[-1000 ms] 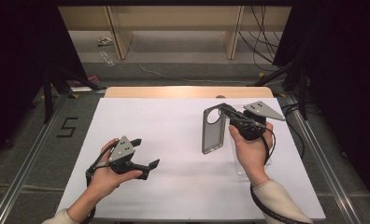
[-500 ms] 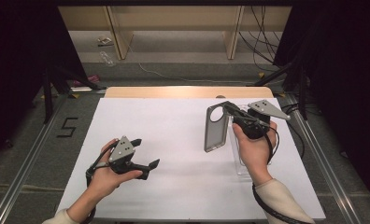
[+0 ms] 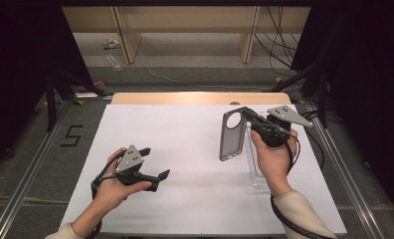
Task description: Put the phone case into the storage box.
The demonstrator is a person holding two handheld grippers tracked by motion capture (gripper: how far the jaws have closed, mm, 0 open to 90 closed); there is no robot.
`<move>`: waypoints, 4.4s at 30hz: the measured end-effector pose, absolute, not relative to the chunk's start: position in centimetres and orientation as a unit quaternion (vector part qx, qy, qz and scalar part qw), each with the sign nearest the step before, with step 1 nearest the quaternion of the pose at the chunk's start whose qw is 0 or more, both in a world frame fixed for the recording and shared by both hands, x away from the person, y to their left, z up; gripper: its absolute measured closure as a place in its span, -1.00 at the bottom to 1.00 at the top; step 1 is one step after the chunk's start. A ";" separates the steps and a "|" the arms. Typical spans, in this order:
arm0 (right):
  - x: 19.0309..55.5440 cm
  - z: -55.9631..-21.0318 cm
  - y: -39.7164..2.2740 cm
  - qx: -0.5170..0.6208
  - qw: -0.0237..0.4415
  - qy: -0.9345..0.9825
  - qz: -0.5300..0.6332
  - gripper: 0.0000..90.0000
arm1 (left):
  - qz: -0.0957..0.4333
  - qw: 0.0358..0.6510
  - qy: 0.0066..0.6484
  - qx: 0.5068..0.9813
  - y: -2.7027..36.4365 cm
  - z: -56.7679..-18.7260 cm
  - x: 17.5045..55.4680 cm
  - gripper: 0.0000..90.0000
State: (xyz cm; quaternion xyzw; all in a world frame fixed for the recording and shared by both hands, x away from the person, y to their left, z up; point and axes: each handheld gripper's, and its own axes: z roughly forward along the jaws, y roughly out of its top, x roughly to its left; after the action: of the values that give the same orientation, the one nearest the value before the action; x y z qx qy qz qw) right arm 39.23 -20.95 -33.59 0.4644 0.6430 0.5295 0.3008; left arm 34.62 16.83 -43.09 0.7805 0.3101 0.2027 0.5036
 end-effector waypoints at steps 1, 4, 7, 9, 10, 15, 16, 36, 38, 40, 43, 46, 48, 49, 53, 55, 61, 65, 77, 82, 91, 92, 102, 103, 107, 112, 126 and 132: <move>39.2 -33.6 -21.0 0.466 0.300 0.642 0.529 0.98 | 0.203 0.504 0.310 0.781 16.8 -43.1 34.6 -0.91; 39.2 -33.5 -21.1 0.467 0.300 0.641 0.530 0.98 | 0.202 0.504 0.310 0.780 16.8 -43.1 34.6 -0.91; 39.3 -33.5 -21.3 0.467 0.301 0.640 0.530 0.98 | 0.203 0.504 0.311 0.780 16.9 -43.1 34.6 -0.91; 39.3 -33.4 -21.3 0.468 0.301 0.639 0.531 0.98 | 0.203 0.504 0.311 0.780 16.8 -43.1 34.6 -0.91; 39.3 -33.4 -21.4 0.468 0.301 0.639 0.531 0.98 | 0.203 0.504 0.311 0.780 16.8 -43.1 34.6 -0.91; 39.3 -33.3 -21.6 0.470 0.300 0.637 0.531 0.98 | 0.203 0.505 0.311 0.779 16.9 -43.1 34.6 -0.91; 39.3 -33.3 -21.6 0.470 0.301 0.637 0.532 0.98 | 0.203 0.505 0.311 0.779 16.9 -43.1 34.6 -0.91; 39.5 -32.8 -23.1 0.482 0.308 0.622 0.535 0.98 | 0.203 0.505 0.313 0.778 16.9 -43.1 34.6 -0.91; 39.5 -32.7 -23.2 0.483 0.307 0.620 0.537 0.98 | 0.203 0.505 0.313 0.779 16.9 -43.1 34.6 -0.91; 39.5 -32.6 -23.4 0.484 0.309 0.618 0.537 0.98 | 0.203 0.505 0.313 0.778 16.9 -43.1 34.6 -0.91; 39.5 -32.6 -23.5 0.486 0.309 0.616 0.538 0.98 | 0.203 0.505 0.313 0.779 16.9 -43.1 34.6 -0.91; 39.5 -32.5 -23.8 0.488 0.310 0.613 0.538 0.98 | 0.203 0.505 0.313 0.779 16.9 -43.1 34.6 -0.90; 39.5 -32.5 -23.9 0.489 0.312 0.612 0.539 0.98 | 0.203 0.505 0.313 0.779 16.9 -43.1 34.6 -0.90; 39.6 -32.4 -24.0 0.489 0.312 0.611 0.539 0.98 | 0.203 0.505 0.313 0.779 16.9 -43.1 34.6 -0.90; 39.6 -32.4 -24.3 0.492 0.313 0.608 0.540 0.98 | 0.203 0.505 0.313 0.778 16.9 -43.1 34.6 -0.90; 39.6 -32.4 -24.4 0.492 0.313 0.607 0.540 0.98 | 0.203 0.504 0.313 0.779 16.9 -43.1 34.6 -0.90; 39.6 -32.2 -24.8 0.496 0.316 0.601 0.541 0.98 | 0.202 0.504 0.313 0.779 16.9 -43.2 34.6 -0.90; 39.6 -32.1 -25.1 0.499 0.317 0.598 0.541 0.98 | 0.202 0.505 0.313 0.779 16.9 -43.1 34.6 -0.90; 39.8 -32.1 -25.8 0.505 0.324 0.592 0.538 0.98 | 0.202 0.505 0.313 0.779 16.8 -43.1 34.6 -0.90; 39.8 -32.0 -26.3 0.510 0.328 0.587 0.537 0.98 | 0.202 0.505 0.313 0.779 16.8 -43.1 34.6 -0.90; 39.9 -32.0 -27.2 0.518 0.333 0.576 0.538 0.98 | 0.202 0.505 0.314 0.778 16.8 -43.2 34.7 -0.90; 40.0 -32.0 -27.3 0.519 0.333 0.576 0.537 0.98 | 0.202 0.505 0.314 0.778 16.9 -43.2 34.7 -0.90; 40.1 -32.1 -28.1 0.526 0.341 0.568 0.534 0.98 | 0.202 0.505 0.314 0.778 16.9 -43.2 34.7 -0.90; 40.1 -32.1 -28.2 0.526 0.342 0.568 0.533 0.98 | 0.202 0.505 0.314 0.778 16.9 -43.2 34.7 -0.90; 40.2 -32.1 -28.4 0.530 0.343 0.566 0.531 0.98 | 0.203 0.505 0.317 0.777 16.9 -43.2 34.7 -0.90; 40.2 -32.2 -28.5 0.531 0.346 0.566 0.527 0.98 | 0.204 0.505 0.315 0.777 16.9 -43.1 34.7 -0.90; 40.4 -32.3 -29.1 0.537 0.351 0.562 0.522 0.98 | 0.205 0.505 0.317 0.776 16.9 -43.1 34.7 -0.90; 40.5 -32.4 -29.3 0.539 0.352 0.558 0.523 0.98 | 0.205 0.505 0.317 0.776 16.9 -43.1 34.7 -0.90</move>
State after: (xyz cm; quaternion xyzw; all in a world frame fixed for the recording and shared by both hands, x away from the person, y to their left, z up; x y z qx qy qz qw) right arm 40.45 -29.28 -32.37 0.5392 0.5584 0.5228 0.3522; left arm 34.71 16.95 -43.14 0.7760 0.3170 0.2047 0.5055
